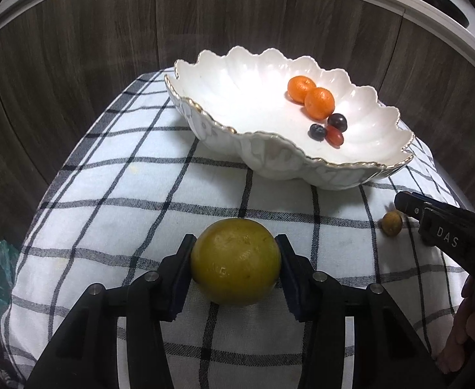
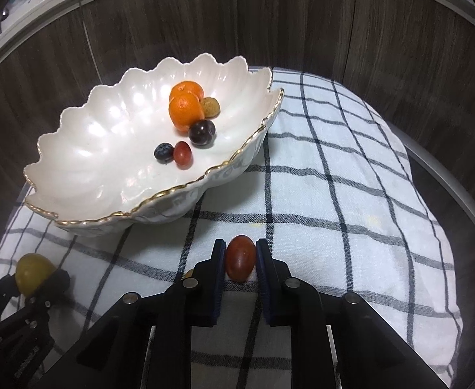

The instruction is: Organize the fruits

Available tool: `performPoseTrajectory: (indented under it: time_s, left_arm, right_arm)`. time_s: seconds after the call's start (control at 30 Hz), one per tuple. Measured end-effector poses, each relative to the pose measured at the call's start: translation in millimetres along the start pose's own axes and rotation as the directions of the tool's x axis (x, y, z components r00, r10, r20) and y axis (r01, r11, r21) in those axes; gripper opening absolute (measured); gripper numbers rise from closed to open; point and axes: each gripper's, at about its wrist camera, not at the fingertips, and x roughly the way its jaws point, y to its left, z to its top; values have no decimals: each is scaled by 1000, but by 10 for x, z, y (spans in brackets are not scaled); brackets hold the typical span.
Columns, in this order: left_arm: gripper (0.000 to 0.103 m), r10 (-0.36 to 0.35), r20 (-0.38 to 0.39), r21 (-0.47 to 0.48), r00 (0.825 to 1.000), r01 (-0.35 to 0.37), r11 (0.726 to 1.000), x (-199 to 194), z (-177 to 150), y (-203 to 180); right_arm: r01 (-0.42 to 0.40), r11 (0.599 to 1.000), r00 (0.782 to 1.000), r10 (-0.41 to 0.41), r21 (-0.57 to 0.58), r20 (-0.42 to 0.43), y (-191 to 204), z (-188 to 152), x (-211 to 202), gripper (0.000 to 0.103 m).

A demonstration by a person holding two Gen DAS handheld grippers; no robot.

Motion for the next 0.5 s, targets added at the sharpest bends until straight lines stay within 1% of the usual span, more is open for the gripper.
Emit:
performPoseTrajectory:
  time_s: [0.5]
  left_arm:
    - [48,-1,50,18,999,1,1000,-258,66,-23]
  right_arm:
    - [-20,1000,998,20,-1,61,26,18,-378,20]
